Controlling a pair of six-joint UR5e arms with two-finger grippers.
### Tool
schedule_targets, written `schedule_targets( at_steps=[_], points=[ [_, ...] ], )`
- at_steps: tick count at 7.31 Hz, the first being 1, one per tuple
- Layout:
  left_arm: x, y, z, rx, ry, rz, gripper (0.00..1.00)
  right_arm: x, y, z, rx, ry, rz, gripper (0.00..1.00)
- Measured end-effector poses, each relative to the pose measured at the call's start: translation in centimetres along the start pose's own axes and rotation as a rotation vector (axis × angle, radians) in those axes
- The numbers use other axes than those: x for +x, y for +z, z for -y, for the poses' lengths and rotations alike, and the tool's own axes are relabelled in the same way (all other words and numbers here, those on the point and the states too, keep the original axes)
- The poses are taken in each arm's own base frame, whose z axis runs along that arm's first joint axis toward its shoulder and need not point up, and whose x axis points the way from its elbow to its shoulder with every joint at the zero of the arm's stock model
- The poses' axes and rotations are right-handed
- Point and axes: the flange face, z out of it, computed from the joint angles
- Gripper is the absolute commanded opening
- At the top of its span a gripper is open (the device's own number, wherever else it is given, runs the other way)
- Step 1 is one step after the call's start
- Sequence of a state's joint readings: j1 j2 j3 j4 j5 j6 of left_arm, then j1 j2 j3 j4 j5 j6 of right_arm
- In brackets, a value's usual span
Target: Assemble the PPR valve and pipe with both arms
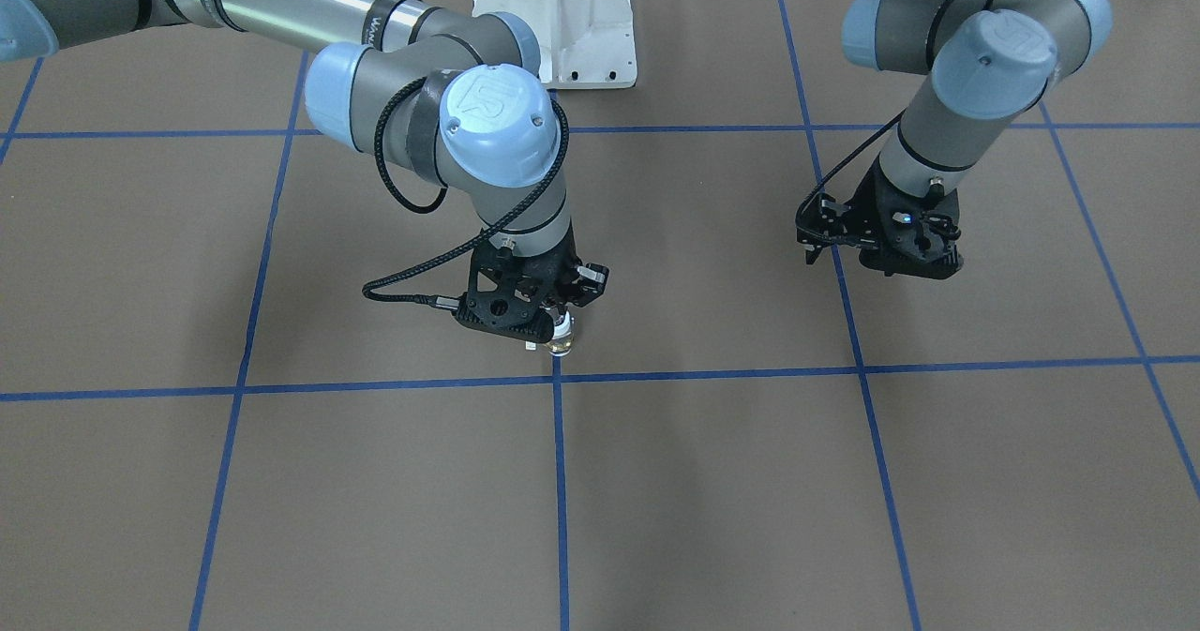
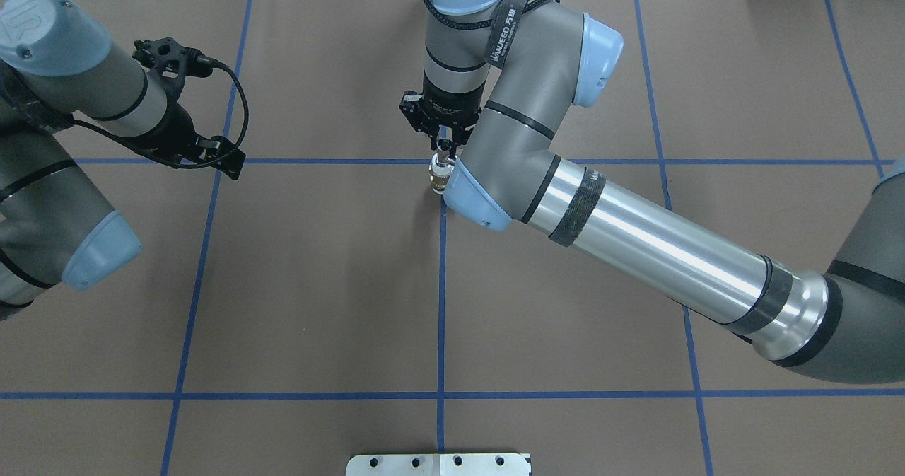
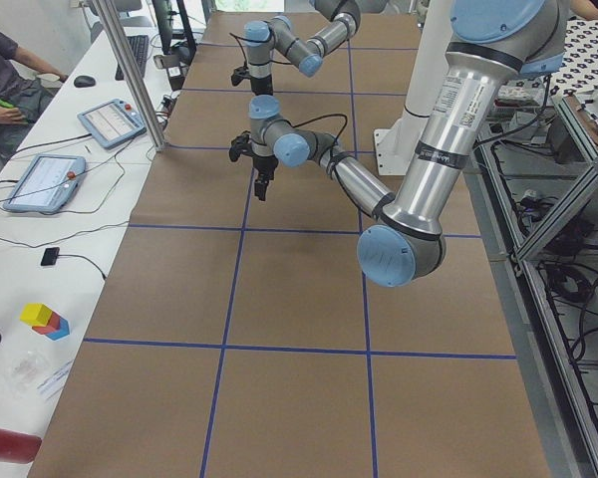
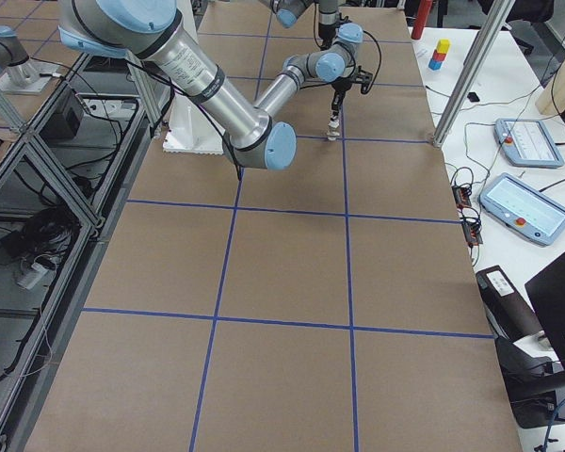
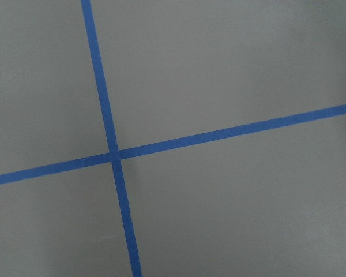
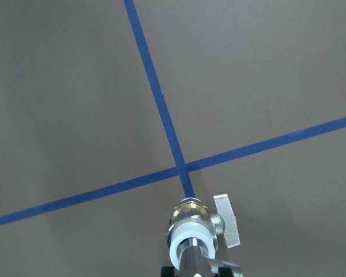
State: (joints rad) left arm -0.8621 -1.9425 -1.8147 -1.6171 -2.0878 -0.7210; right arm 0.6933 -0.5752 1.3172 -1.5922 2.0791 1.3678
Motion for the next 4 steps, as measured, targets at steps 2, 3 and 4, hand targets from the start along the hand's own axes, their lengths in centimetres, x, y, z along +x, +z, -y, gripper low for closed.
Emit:
schedule_targets(
  at_steps=[2, 3, 4],
  points=[
    [0.04, -0.03, 0.02, 0.001, 0.000, 0.000, 0.99, -0.03, 0.32, -0.07, -0.002, 0.000, -0.004, 0.00],
    [0.05, -0.03, 0.02, 0.001, 0.000, 0.000, 0.99, -0.01, 0.54, -0.02, -0.003, 0.001, -0.007, 0.00],
    [0.05, -0.03, 0.03, 0.001, 0.000, 0.000, 0.99, -0.02, 0.70, 0.03, -0.004, 0.000, -0.009, 0.00]
  ],
)
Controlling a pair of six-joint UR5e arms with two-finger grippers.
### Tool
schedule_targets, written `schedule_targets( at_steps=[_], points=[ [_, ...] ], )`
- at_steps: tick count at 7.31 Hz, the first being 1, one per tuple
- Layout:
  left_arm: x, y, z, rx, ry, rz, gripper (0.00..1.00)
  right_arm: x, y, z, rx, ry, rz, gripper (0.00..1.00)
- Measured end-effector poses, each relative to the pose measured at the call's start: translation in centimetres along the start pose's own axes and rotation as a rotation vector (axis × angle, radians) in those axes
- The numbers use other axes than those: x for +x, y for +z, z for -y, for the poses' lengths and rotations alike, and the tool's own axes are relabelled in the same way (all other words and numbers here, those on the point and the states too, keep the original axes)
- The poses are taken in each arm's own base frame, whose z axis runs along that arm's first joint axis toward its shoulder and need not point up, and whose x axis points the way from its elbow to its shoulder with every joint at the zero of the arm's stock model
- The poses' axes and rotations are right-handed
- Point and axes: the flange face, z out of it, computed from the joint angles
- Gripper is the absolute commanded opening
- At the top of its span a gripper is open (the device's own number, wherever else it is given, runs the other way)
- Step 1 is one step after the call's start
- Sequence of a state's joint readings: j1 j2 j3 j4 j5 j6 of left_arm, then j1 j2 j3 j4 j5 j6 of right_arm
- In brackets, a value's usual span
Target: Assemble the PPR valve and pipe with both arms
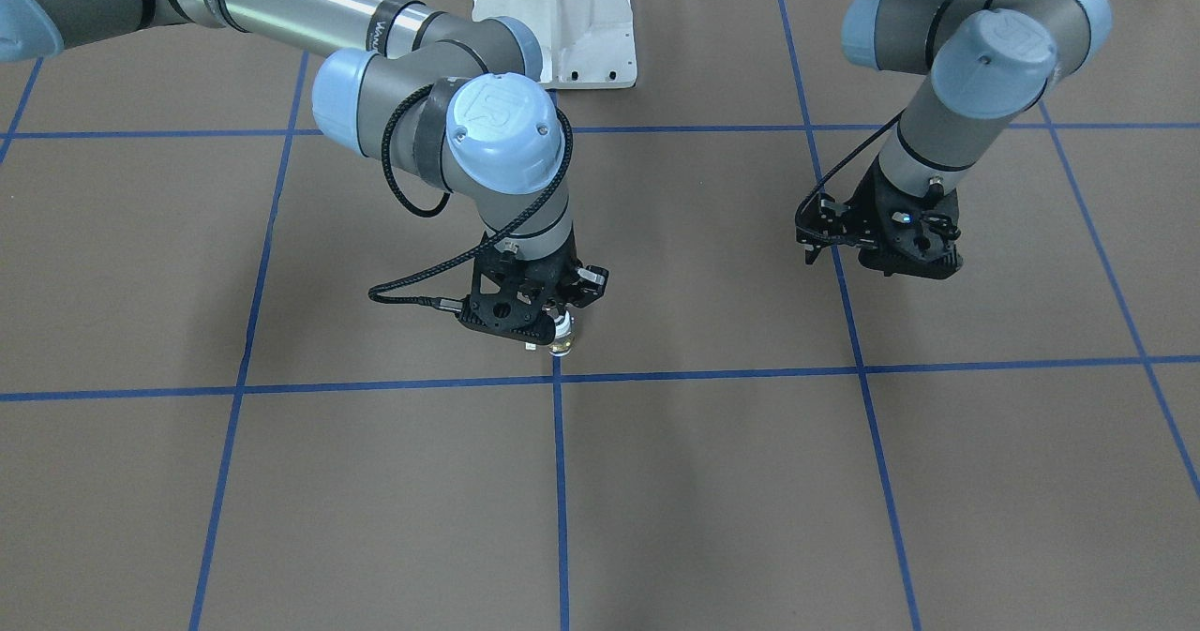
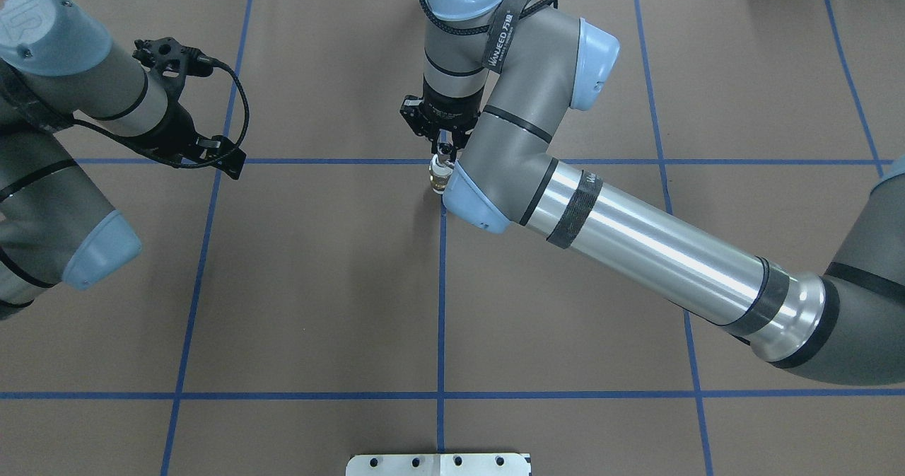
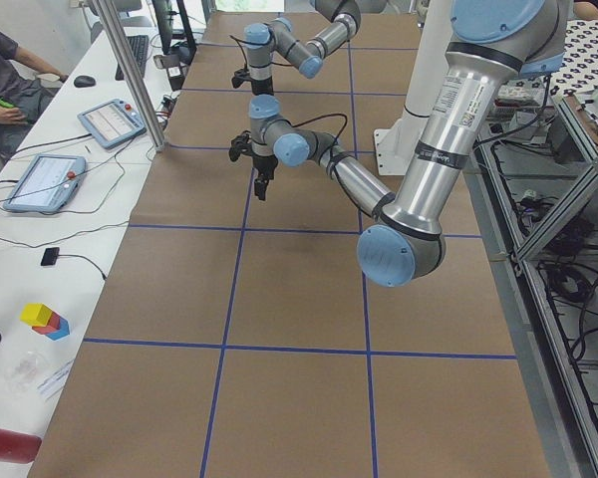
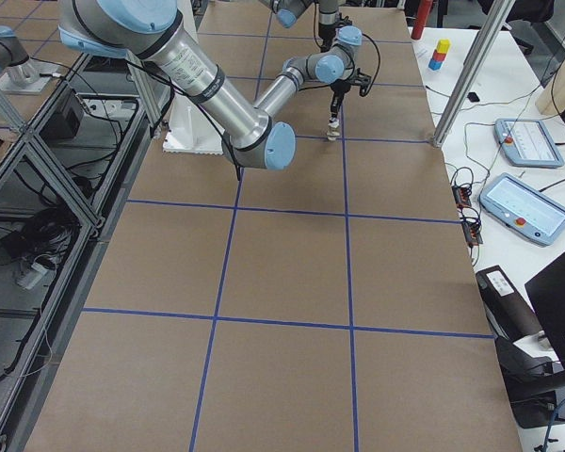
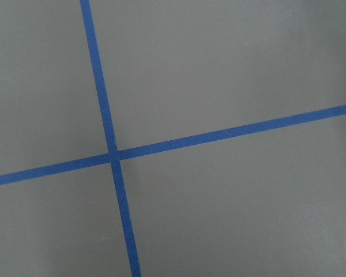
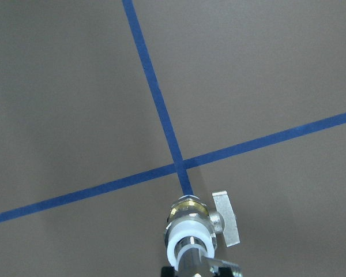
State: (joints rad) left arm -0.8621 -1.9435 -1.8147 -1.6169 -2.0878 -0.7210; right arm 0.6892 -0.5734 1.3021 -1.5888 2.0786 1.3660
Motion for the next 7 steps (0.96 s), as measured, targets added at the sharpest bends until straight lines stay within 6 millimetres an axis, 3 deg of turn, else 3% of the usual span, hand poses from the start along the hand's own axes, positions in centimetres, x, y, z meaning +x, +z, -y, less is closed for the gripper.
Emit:
schedule_targets(
  at_steps=[7],
  points=[
    [0.14, -0.17, 0.02, 0.003, -0.001, -0.002, 0.99, -0.18, 0.74, -0.16, 0.012, -0.010, -0.010, 0.00]
  ],
)
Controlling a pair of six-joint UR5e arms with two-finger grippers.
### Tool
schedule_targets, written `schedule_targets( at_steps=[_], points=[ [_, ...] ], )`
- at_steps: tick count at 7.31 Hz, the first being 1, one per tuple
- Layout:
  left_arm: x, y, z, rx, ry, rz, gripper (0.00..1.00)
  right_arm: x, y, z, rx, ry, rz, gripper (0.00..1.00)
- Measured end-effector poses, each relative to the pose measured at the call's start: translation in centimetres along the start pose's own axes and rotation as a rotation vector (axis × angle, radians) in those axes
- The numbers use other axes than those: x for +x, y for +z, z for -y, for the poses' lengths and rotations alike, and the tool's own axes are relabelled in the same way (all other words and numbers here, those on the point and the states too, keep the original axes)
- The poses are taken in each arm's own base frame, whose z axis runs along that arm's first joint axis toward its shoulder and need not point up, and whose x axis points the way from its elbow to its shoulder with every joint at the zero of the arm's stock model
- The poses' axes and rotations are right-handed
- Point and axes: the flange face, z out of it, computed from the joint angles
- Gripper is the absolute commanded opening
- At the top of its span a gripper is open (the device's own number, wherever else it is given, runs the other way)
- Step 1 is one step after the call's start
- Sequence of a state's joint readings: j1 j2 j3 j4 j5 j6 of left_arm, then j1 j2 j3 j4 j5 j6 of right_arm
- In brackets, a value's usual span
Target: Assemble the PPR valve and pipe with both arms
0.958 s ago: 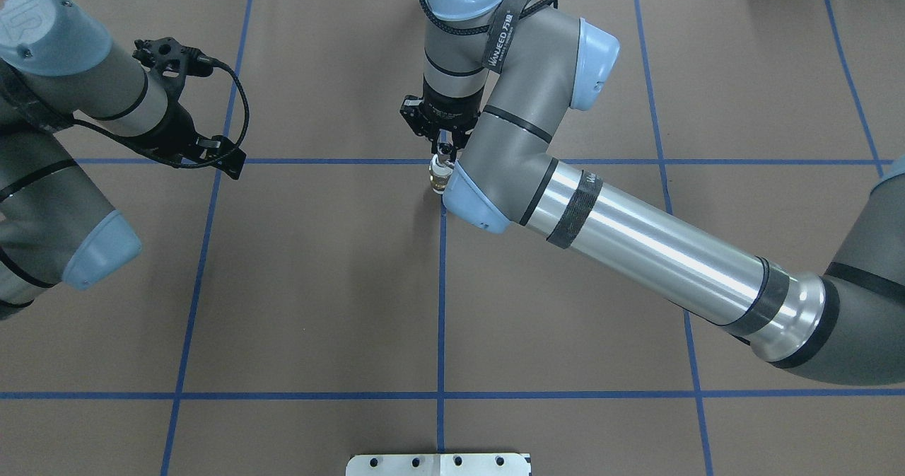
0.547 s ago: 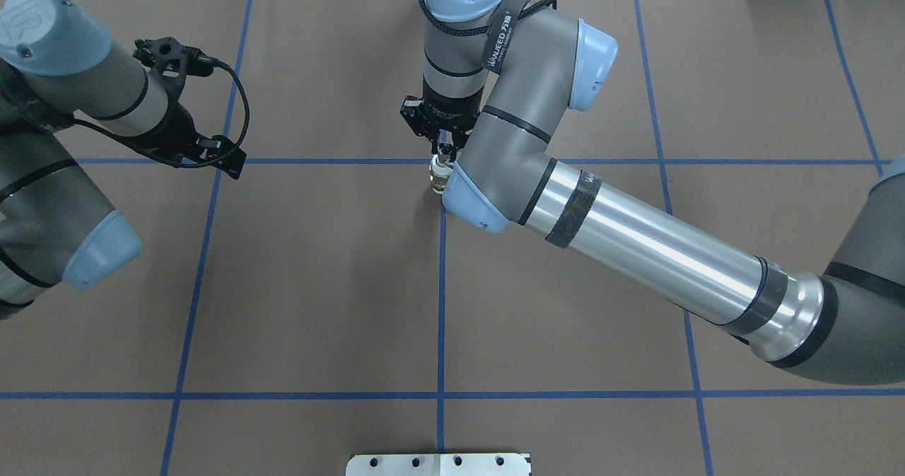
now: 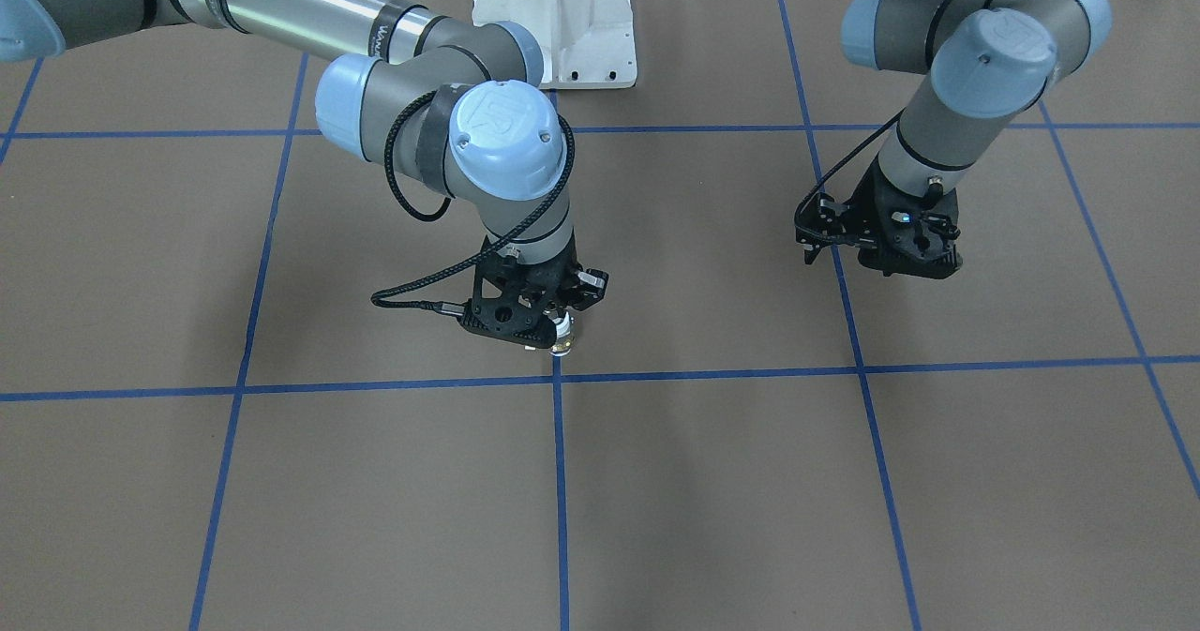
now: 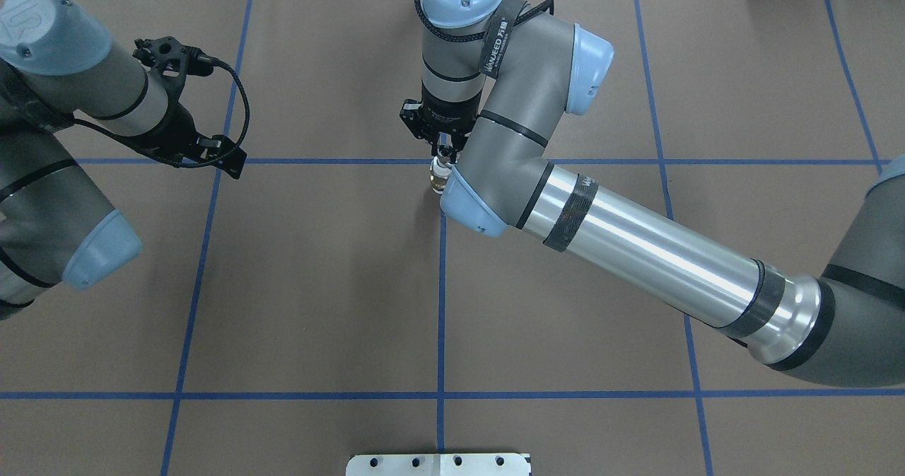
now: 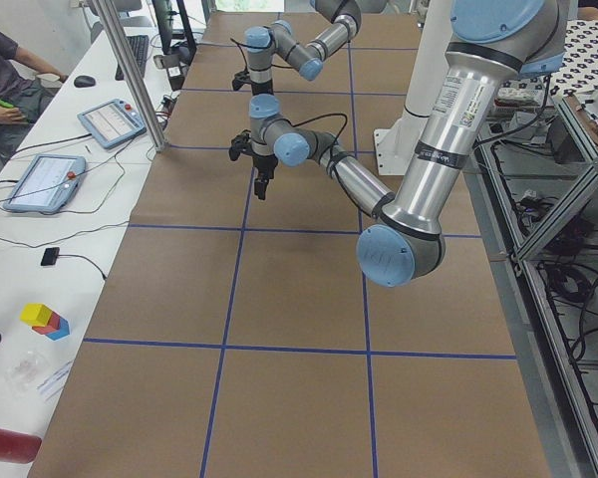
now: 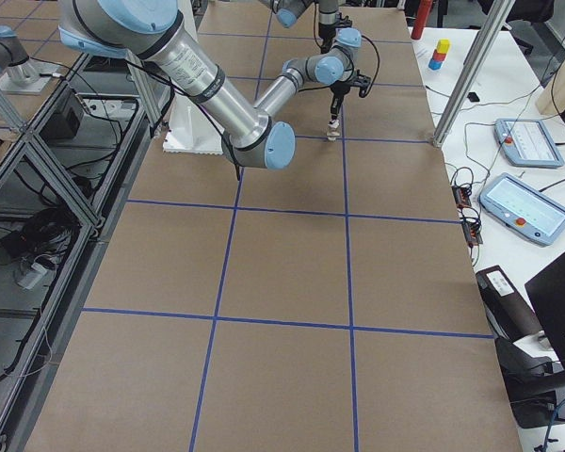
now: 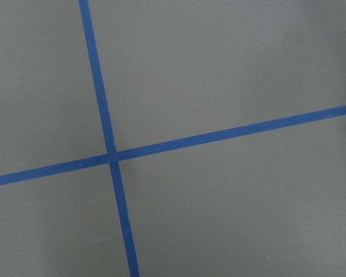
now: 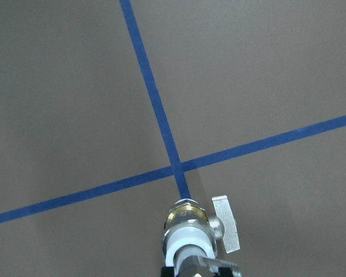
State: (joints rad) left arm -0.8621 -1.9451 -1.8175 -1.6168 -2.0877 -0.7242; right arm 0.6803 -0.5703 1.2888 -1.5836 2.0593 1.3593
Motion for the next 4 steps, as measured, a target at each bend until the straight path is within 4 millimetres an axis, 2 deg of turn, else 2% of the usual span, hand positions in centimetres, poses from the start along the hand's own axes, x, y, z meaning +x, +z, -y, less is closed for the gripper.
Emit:
schedule_targets(
  at_steps=[1, 2, 4],
  points=[
    [0.04, -0.08, -0.01, 0.001, 0.000, -0.001, 0.99, -0.08, 0.00, -0.08, 0.002, -0.002, 0.000, 0.34],
    [0.06, -0.11, -0.03, 0.002, 0.000, -0.001, 0.99, -0.11, -0.01, -0.10, 0.002, -0.003, 0.000, 0.54],
    [0.04, -0.11, -0.05, 0.002, 0.000, -0.001, 0.99, -0.11, 0.03, -0.11, 0.003, -0.007, 0.000, 0.57]
  ],
)
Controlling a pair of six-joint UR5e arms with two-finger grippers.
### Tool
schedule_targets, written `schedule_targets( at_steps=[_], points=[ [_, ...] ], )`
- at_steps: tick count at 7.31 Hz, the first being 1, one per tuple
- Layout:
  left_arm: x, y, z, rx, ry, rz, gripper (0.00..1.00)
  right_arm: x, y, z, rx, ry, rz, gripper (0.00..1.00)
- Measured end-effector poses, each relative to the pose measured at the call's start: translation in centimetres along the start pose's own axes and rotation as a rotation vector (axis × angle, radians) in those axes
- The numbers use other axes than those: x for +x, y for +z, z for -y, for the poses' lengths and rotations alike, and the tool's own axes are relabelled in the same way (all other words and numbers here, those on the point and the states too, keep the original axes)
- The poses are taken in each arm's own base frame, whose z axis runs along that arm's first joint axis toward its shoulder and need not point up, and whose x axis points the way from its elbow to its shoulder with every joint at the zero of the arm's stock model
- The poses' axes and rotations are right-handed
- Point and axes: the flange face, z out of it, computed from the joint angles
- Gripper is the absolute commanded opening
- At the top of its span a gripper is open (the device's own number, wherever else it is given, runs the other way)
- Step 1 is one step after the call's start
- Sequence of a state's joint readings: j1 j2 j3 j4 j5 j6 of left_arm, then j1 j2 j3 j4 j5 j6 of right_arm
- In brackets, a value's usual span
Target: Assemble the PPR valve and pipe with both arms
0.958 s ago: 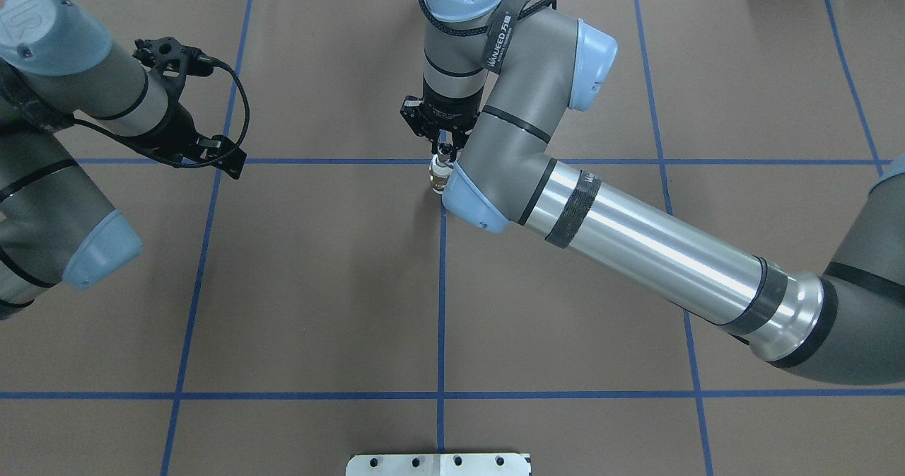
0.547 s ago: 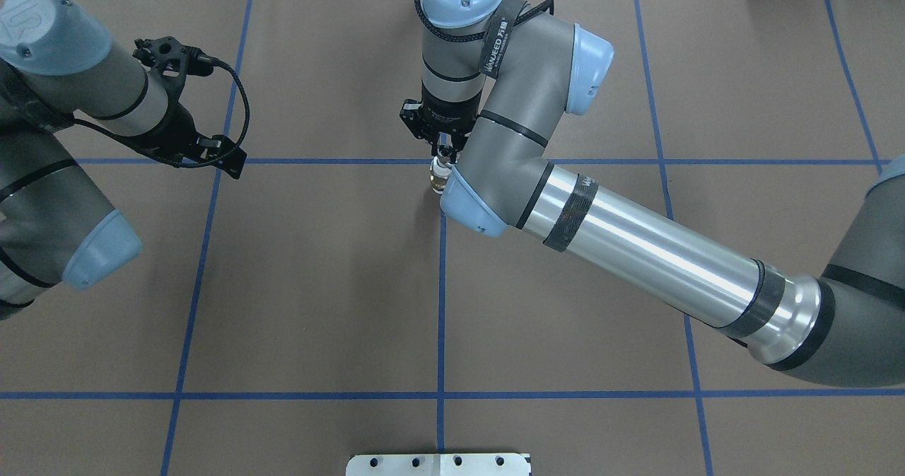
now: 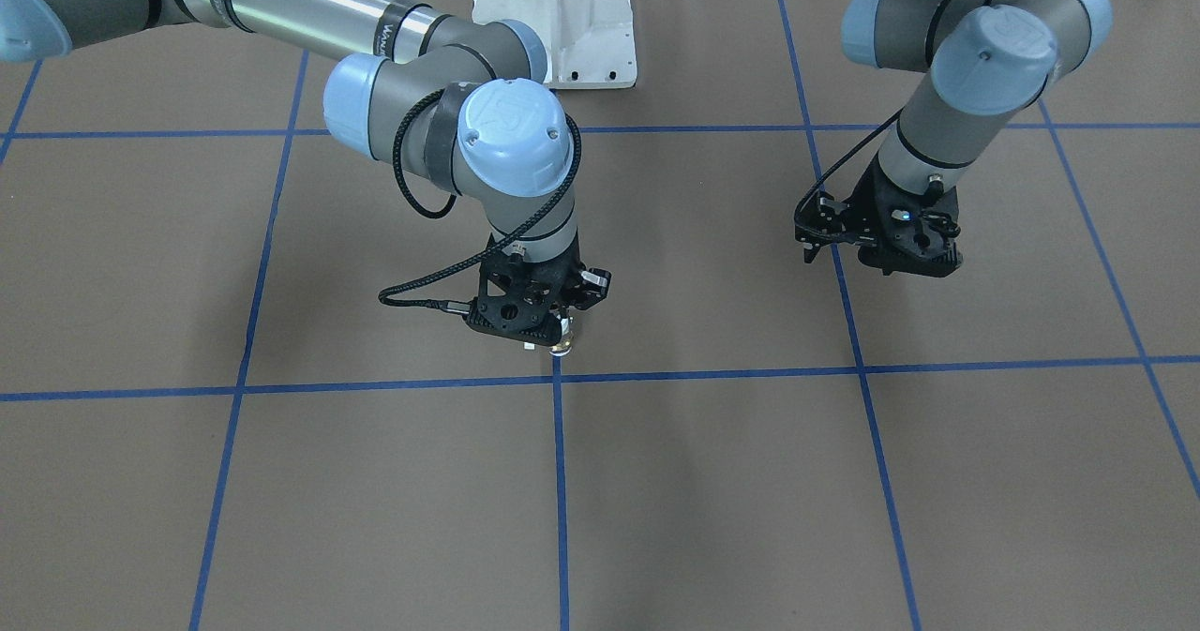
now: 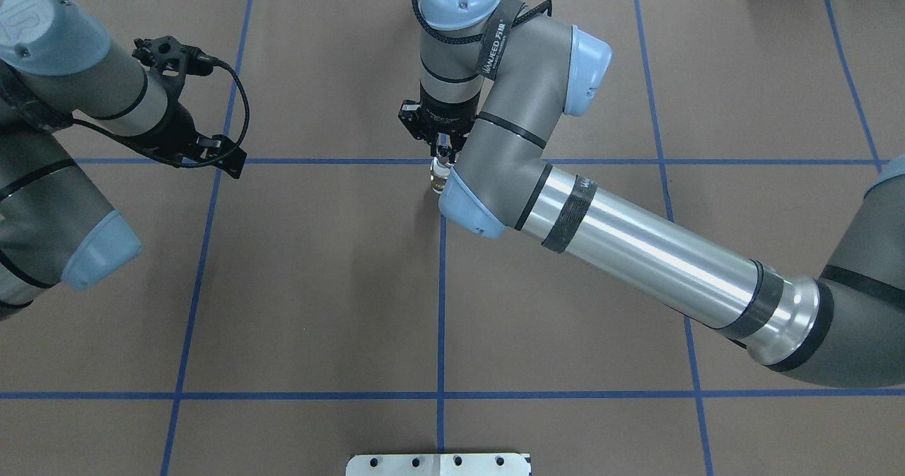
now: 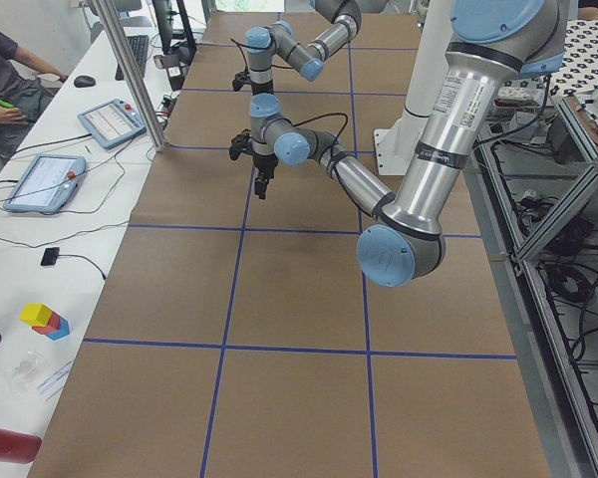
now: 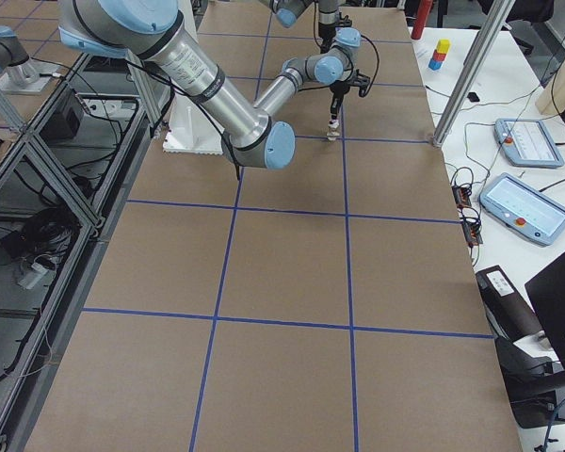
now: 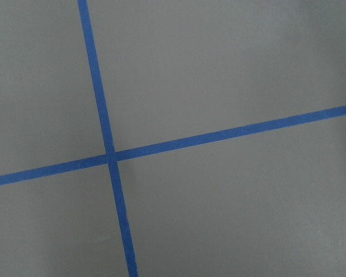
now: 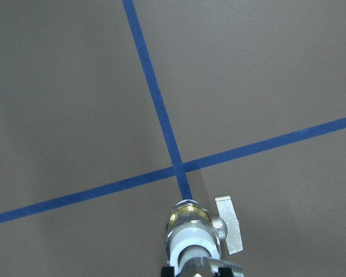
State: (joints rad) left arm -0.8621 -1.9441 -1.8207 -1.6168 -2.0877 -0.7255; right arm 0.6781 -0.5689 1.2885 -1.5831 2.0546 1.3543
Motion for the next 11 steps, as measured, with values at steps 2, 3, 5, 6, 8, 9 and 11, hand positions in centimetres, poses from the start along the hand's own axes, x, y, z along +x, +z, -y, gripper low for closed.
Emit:
schedule_targets(
  at_steps=[2, 3, 5, 6, 8, 9, 11],
  points=[
    [0.0, 0.0, 0.0, 0.001, 0.000, -0.001, 0.99, 0.0, 0.0, 0.0, 0.000, -0.001, 0.000, 0.62],
    [0.0, 0.0, 0.0, 0.001, 0.001, -0.001, 0.99, 0.0, 0.0, 0.0, 0.001, -0.001, 0.000, 1.00],
    [0.0, -0.1, 0.0, 0.001, 0.001, -0.001, 0.99, -0.1, -0.2, 0.0, 0.002, 0.000, 0.003, 1.00],
    [0.1, -0.1, 0.0, 0.002, 0.001, -0.002, 0.99, -0.1, -0.5, -0.1, 0.004, -0.002, 0.010, 1.00],
    [0.2, -0.3, -0.2, -0.007, 0.002, -0.016, 0.99, 1.2, -2.5, -0.5, 0.015, -0.017, 0.050, 1.00],
    [0.2, -0.7, -0.3, -0.016, 0.003, -0.033, 0.99, 4.5, -3.4, -0.7, 0.027, -0.026, 0.074, 1.00],
    [-0.5, -2.2, -0.5, -0.004, 0.002, -0.049, 0.99, 15.2, -5.4, 0.8, 0.058, -0.086, 0.089, 1.00]
  ],
)
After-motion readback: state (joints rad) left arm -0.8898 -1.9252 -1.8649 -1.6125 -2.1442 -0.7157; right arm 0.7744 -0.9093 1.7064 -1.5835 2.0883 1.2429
